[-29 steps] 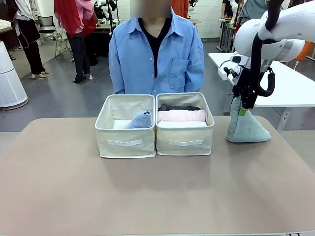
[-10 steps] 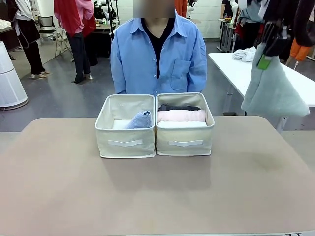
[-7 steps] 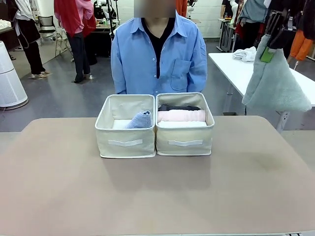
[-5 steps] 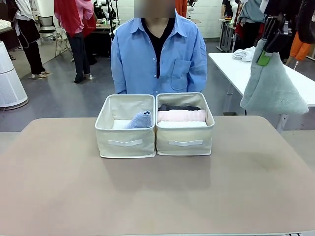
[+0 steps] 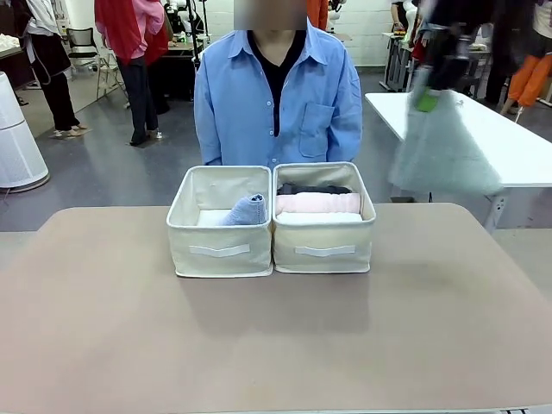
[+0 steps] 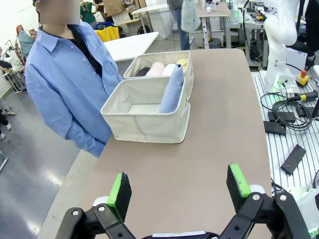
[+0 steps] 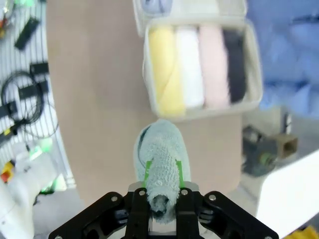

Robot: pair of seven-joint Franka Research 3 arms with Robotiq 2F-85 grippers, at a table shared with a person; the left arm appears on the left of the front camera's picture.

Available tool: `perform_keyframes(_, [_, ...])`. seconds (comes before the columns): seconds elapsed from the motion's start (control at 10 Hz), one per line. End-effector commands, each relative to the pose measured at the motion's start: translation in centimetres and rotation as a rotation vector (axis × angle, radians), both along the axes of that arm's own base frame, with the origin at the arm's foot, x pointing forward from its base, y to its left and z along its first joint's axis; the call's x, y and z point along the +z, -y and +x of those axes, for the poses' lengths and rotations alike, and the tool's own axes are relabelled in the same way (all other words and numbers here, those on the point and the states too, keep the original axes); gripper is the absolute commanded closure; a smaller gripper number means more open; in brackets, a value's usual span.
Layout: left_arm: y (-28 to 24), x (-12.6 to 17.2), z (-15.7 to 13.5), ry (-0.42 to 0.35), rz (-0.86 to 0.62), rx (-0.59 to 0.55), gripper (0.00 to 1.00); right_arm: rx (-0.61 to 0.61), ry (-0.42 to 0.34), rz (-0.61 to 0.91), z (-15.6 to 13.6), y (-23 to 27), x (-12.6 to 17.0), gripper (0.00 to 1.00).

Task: Sort the towels based on their folding style.
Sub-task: Pick up another triangle-folded towel from the table and place it in the left Fabric basket.

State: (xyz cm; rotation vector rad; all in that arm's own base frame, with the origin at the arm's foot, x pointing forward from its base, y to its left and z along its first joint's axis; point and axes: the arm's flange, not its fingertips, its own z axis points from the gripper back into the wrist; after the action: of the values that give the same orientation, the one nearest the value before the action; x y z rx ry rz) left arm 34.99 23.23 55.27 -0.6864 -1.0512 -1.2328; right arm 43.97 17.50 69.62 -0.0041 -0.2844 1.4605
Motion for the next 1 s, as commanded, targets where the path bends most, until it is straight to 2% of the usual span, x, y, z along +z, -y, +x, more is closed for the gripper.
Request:
perform_keyframes(0.0, [0.1, 0.0, -0.2, 0.025, -0.016, 0.000, 0.00, 0.035, 0.043, 0.098, 3.2, -7.2, 1.6, 0.83])
perform_keyframes(0.2, [0.1, 0.0, -0.2, 0.025, -0.016, 0.000, 0.00, 0.074, 0.026, 0.102, 5.2, -14.1, 0.7, 0.83])
perform_keyframes(0.3, [0.1, 0.0, -0.2, 0.025, -0.016, 0.000, 0.00, 0.094, -0.014, 0.106, 6.2, -16.6, 0.1, 0.83])
perform_keyframes(0.5, [0.1, 0.0, -0.2, 0.025, -0.016, 0.000, 0.00, 0.072, 0.020, 0.155, 8.1, -20.4, -0.3, 0.83])
perform_keyframes(0.8, [0.1, 0.0, -0.2, 0.025, -0.016, 0.000, 0.00, 0.052, 0.064, 0.179, 8.8, -21.9, -1.0, 0.83])
perform_keyframes(0.9, [0.1, 0.0, -0.2, 0.025, -0.016, 0.000, 0.00, 0.091, 0.016, 0.178, 8.1, -20.5, -2.3, 0.83])
